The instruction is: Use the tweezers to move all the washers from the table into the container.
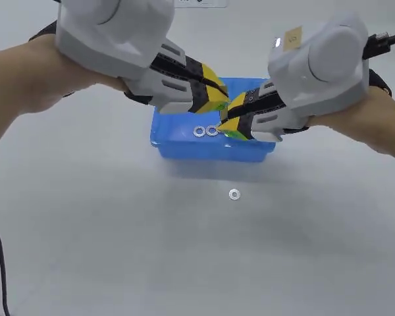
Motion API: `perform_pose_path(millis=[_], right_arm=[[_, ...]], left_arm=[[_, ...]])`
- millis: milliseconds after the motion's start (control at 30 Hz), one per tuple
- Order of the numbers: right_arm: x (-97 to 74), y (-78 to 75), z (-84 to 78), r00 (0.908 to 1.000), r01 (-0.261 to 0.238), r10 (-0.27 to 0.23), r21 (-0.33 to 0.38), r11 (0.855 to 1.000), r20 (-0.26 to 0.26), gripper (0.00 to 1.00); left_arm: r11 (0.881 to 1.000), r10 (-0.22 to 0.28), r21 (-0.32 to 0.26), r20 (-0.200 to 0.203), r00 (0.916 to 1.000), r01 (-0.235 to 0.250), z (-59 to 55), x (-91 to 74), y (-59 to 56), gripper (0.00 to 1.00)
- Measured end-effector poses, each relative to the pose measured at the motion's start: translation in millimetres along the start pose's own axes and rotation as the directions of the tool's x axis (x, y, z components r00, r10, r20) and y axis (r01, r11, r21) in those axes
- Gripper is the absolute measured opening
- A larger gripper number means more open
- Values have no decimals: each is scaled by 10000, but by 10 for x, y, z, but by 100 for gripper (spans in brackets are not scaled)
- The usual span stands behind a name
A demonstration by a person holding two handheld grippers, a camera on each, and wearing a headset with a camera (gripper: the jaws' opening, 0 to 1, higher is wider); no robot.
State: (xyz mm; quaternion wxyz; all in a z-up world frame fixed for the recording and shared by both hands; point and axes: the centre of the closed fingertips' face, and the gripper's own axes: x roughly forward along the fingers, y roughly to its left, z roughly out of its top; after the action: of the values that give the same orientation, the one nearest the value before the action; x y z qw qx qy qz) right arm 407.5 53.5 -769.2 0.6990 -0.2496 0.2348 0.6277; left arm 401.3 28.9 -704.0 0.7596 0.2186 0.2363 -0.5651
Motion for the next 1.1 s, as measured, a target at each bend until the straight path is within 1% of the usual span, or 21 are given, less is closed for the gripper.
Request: perform_pose_path(millis=[167, 200, 267, 367, 467, 567, 633, 733, 933, 1100], right_arm=[[-121, 87, 95, 9994, -88, 102, -406, 9991, 334, 13], [-158, 110, 132, 9987, -120, 143, -467, 9988, 481, 13], [-221, 135, 197, 9974, -81, 121, -563, 9984, 705, 14], [-311, 197, 323, 9925, -131, 195, -541, 9984, 1206, 14], [-402, 257, 414, 9890, -92, 179, -598, 9982, 1471, 14], [-458, 329, 476, 9852, -175, 266, -554, 9983, 1692, 14], [-486, 380, 493, 9854, -105, 239, -802, 9967, 1685, 11], [-512, 438, 505, 9861, -38, 199, -979, 9952, 1650, 11], [-570, 583, 508, 9877, -36, 217, -1167, 9932, 1548, 10], [-605, 695, 471, 9886, 7, 164, -1138, 9935, 1495, 9]], left_arm=[[9991, -223, 376, 242, 9995, 214, 143, -90, -115, 6], [9985, -248, 496, 334, 9991, 231, 153, -92, -103, 6], [9977, -269, 635, 471, 9985, 239, 217, -143, -139, 6], [9966, -238, 801, 840, 9962, 170, 366, -242, -205, 6], [9954, -215, 950, 1028, 9945, 117, 454, -310, -263, 6], [9953, -231, 960, 1202, 9925, 115, 519, -360, -329, 6], [9951, -203, 986, 1256, 9919, 78, 543, -387, -366, 6], [9953, -248, 959, 1279, 9915, 125, 558, -417, -430, 6], [9947, -371, 997, 1327, 9905, 239, 582, -463, -572, 6], [9950, -406, 962, 1362, 9899, 276, 578, -470, -675, 6]])
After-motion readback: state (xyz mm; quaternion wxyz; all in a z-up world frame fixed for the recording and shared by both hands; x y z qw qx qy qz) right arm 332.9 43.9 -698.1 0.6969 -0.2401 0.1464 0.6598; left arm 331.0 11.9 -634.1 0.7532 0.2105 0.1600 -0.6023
